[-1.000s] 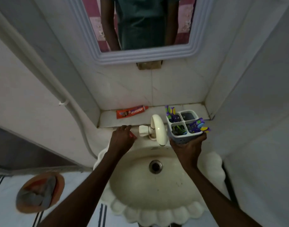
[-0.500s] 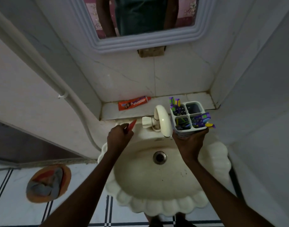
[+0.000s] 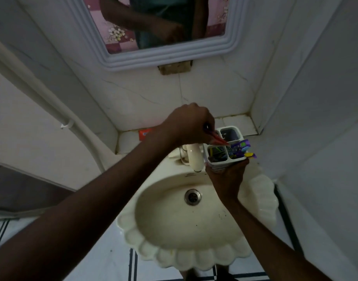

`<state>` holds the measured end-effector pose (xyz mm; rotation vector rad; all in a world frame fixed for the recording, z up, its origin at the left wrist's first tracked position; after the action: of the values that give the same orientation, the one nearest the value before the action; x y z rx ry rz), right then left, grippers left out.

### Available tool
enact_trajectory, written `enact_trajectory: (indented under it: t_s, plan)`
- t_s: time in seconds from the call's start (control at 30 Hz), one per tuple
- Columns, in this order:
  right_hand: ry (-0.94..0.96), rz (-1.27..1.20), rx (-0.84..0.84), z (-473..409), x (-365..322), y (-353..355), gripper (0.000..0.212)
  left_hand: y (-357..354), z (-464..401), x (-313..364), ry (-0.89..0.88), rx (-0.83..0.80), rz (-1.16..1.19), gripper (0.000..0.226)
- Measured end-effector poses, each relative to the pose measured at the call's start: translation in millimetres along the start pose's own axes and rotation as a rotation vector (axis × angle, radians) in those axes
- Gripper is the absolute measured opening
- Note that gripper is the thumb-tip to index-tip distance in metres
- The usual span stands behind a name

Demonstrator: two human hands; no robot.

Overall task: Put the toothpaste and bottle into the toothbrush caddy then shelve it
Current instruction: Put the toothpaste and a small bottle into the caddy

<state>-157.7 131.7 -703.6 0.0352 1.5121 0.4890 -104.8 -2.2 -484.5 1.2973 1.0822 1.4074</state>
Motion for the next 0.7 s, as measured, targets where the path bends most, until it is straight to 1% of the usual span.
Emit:
enact_trajectory:
  t_s: [0.07,0.17,0.23,0.33,0.4,0.47,0.53,0.6,0.63,0.7]
  plan:
    - [0.007,0.031,0.019,1,-1,1,0.114,-15,-20,7,-0.013,-0.092,-0.104,0.033]
    - [0.013,0.090,0.064,2,-2,2,0.117,-34,-37,15,-0.019,-0.124,-0.181,0.039]
    - [0.034,0.096,0.082,2,-4,3,0.118,-46,-42,19,-0.029,-0.122,-0.172,0.040]
    - [0.053,0.079,0.069,2,-8,3,0.119,-54,-41,10,-0.020,-0.096,-0.078,0.031]
    - [0.033,0.063,0.054,2,-7,2,0.117,-47,-36,-10,0.033,-0.032,0.011,0.024]
    - [0.000,0.031,0.049,0,-3,2,0.116,-29,-26,-38,0.086,0.093,0.072,0.019]
    - [-0.011,0.036,0.054,-2,3,1,0.115,-15,-12,-75,0.159,0.237,0.089,0.021]
    - [-0.009,0.049,0.065,-3,7,0,0.114,-19,6,-116,0.285,0.322,0.105,0.025]
    - [-0.009,0.055,0.071,-3,8,0,0.114,-29,13,-136,0.351,0.318,0.115,0.026]
    - [-0.004,0.073,0.082,-1,8,0,0.114,-61,25,-170,0.469,0.228,0.161,0.036]
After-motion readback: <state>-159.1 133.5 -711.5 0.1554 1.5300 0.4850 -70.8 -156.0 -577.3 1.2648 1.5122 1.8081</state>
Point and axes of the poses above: each hand's wrist, its own z-axis away from the middle knuckle, its own y-axis out of the back of the hand, x = y × z, the point moved 8 cm from there along -z, towards the middle knuckle, and after that the axes turned 14 degrees about -y, right-handed, at the moved point
